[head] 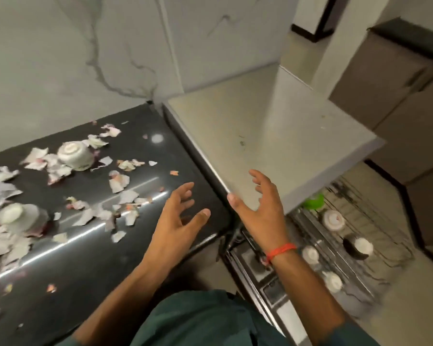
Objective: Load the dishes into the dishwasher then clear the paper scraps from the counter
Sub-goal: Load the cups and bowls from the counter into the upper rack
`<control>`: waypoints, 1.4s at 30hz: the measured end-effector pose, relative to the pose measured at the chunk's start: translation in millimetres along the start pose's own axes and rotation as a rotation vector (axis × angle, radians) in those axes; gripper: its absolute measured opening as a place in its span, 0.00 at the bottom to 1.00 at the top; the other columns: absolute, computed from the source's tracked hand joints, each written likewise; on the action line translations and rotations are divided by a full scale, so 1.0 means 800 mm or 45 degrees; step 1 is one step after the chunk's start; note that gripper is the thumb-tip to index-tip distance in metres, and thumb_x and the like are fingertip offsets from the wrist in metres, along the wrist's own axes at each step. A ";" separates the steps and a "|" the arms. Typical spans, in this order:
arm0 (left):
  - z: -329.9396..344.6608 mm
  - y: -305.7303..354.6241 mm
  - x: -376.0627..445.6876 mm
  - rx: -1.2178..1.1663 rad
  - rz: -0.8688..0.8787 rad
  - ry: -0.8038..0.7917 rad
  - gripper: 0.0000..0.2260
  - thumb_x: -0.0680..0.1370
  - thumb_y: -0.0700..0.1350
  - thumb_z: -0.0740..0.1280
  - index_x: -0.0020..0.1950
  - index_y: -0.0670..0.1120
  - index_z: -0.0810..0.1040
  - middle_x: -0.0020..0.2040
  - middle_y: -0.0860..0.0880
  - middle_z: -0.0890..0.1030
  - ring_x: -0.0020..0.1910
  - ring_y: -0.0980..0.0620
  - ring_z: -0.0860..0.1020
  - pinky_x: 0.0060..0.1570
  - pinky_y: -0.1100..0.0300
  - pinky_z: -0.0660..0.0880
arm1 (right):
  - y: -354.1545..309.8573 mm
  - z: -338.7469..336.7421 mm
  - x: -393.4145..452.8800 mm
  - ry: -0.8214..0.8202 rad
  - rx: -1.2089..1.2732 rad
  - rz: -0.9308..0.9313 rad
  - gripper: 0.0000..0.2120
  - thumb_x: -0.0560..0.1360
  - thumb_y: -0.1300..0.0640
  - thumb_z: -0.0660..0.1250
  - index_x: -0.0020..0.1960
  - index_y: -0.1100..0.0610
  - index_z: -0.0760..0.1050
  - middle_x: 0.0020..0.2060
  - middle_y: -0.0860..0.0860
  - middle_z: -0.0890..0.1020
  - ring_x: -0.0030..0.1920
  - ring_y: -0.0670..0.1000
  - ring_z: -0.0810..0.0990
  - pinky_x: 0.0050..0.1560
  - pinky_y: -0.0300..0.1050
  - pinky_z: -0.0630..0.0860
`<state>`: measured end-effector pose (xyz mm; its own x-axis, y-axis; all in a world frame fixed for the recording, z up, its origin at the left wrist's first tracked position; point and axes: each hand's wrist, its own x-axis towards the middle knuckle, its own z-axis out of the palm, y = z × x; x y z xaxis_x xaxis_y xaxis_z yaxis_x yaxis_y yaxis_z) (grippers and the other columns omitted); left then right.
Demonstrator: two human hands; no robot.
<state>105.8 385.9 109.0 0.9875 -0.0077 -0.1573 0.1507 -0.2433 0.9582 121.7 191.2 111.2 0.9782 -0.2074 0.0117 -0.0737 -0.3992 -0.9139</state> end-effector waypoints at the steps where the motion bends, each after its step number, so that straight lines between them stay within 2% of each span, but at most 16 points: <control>1: -0.022 -0.003 0.002 -0.015 -0.004 0.043 0.25 0.77 0.52 0.73 0.71 0.66 0.69 0.70 0.60 0.73 0.68 0.64 0.73 0.68 0.51 0.74 | -0.010 0.020 0.006 -0.042 0.002 -0.015 0.31 0.73 0.47 0.75 0.72 0.42 0.67 0.67 0.43 0.71 0.68 0.41 0.70 0.69 0.40 0.69; 4: -0.077 -0.009 0.005 -0.027 -0.016 0.118 0.24 0.79 0.49 0.72 0.72 0.65 0.69 0.69 0.63 0.73 0.68 0.64 0.73 0.67 0.53 0.75 | -0.038 0.071 0.018 -0.152 0.015 -0.043 0.30 0.73 0.48 0.75 0.72 0.42 0.68 0.67 0.42 0.71 0.67 0.40 0.71 0.64 0.33 0.68; 8: -0.138 -0.021 0.008 -0.045 -0.025 0.221 0.24 0.80 0.48 0.72 0.72 0.65 0.69 0.69 0.63 0.73 0.67 0.66 0.73 0.66 0.57 0.74 | -0.068 0.136 0.027 -0.289 -0.003 -0.092 0.29 0.73 0.48 0.76 0.71 0.40 0.69 0.66 0.41 0.73 0.66 0.40 0.72 0.65 0.38 0.70; 13: -0.192 -0.035 0.004 -0.102 -0.071 0.411 0.24 0.79 0.47 0.72 0.70 0.66 0.70 0.66 0.68 0.74 0.66 0.68 0.73 0.63 0.57 0.76 | -0.099 0.203 0.033 -0.513 -0.065 -0.181 0.29 0.72 0.47 0.76 0.70 0.39 0.70 0.65 0.40 0.73 0.66 0.38 0.72 0.60 0.31 0.70; 16: -0.213 -0.049 -0.008 -0.132 -0.107 0.529 0.24 0.78 0.49 0.72 0.71 0.64 0.70 0.68 0.64 0.74 0.67 0.66 0.73 0.64 0.57 0.76 | -0.116 0.237 0.036 -0.633 -0.087 -0.230 0.29 0.72 0.48 0.76 0.69 0.37 0.69 0.64 0.39 0.73 0.65 0.39 0.72 0.62 0.36 0.71; 18: -0.224 -0.054 -0.017 -0.169 -0.120 0.599 0.26 0.77 0.51 0.72 0.72 0.63 0.69 0.69 0.60 0.75 0.67 0.65 0.73 0.64 0.58 0.75 | -0.123 0.255 0.039 -0.703 -0.107 -0.251 0.29 0.73 0.49 0.76 0.69 0.37 0.69 0.64 0.39 0.73 0.64 0.37 0.72 0.61 0.35 0.70; 20: -0.237 -0.059 -0.026 -0.209 -0.140 0.693 0.25 0.78 0.47 0.73 0.72 0.62 0.70 0.66 0.60 0.77 0.67 0.65 0.74 0.65 0.57 0.75 | -0.132 0.274 0.043 -0.783 -0.124 -0.292 0.27 0.73 0.49 0.76 0.68 0.36 0.69 0.64 0.39 0.73 0.62 0.35 0.72 0.58 0.32 0.68; 22: -0.250 -0.065 -0.033 -0.195 -0.155 0.787 0.25 0.79 0.45 0.73 0.70 0.64 0.70 0.64 0.65 0.77 0.66 0.67 0.74 0.66 0.56 0.75 | -0.140 0.294 0.049 -0.873 -0.139 -0.321 0.27 0.74 0.49 0.75 0.66 0.34 0.68 0.65 0.39 0.73 0.62 0.36 0.73 0.58 0.32 0.68; 26: -0.275 -0.078 -0.043 -0.186 -0.212 0.947 0.26 0.79 0.49 0.72 0.72 0.68 0.67 0.68 0.63 0.73 0.67 0.65 0.73 0.68 0.52 0.74 | -0.162 0.331 0.060 -0.990 -0.188 -0.358 0.28 0.74 0.46 0.74 0.71 0.40 0.69 0.66 0.42 0.72 0.66 0.43 0.72 0.66 0.45 0.72; 29: -0.293 -0.088 -0.041 -0.150 -0.222 1.038 0.26 0.79 0.48 0.72 0.73 0.65 0.67 0.70 0.61 0.71 0.68 0.63 0.72 0.69 0.51 0.73 | -0.175 0.357 0.068 -1.046 -0.190 -0.423 0.27 0.74 0.46 0.74 0.70 0.39 0.69 0.63 0.41 0.72 0.65 0.44 0.73 0.68 0.51 0.72; 34: -0.320 -0.105 -0.026 0.007 -0.234 1.163 0.25 0.78 0.47 0.73 0.70 0.64 0.67 0.65 0.66 0.70 0.68 0.66 0.68 0.72 0.51 0.69 | -0.188 0.384 0.081 -1.064 -0.243 -0.459 0.25 0.75 0.49 0.74 0.70 0.43 0.70 0.62 0.41 0.71 0.64 0.44 0.72 0.69 0.50 0.72; 37: -0.332 -0.117 -0.015 0.080 -0.264 1.150 0.27 0.77 0.48 0.74 0.73 0.59 0.67 0.69 0.60 0.68 0.71 0.59 0.67 0.74 0.51 0.66 | -0.194 0.397 0.094 -1.055 -0.286 -0.473 0.26 0.76 0.50 0.73 0.72 0.45 0.69 0.64 0.42 0.69 0.67 0.46 0.71 0.70 0.49 0.70; 40: -0.342 -0.130 -0.001 0.123 -0.299 1.098 0.30 0.76 0.47 0.75 0.75 0.57 0.66 0.69 0.58 0.67 0.71 0.58 0.65 0.72 0.56 0.62 | -0.197 0.411 0.109 -1.028 -0.334 -0.491 0.26 0.76 0.50 0.73 0.72 0.46 0.69 0.66 0.44 0.68 0.67 0.47 0.71 0.70 0.47 0.69; 42: -0.347 -0.138 0.010 0.153 -0.323 1.056 0.32 0.75 0.48 0.76 0.75 0.57 0.66 0.71 0.56 0.68 0.72 0.55 0.65 0.71 0.55 0.62 | -0.196 0.421 0.122 -0.997 -0.364 -0.503 0.27 0.76 0.51 0.74 0.72 0.47 0.70 0.65 0.45 0.68 0.66 0.48 0.72 0.69 0.44 0.69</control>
<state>109.4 681.8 68.1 0.6465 0.7572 -0.0930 0.4106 -0.2427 0.8789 294.4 534.1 119.5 0.7869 0.6129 -0.0715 0.3506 -0.5394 -0.7656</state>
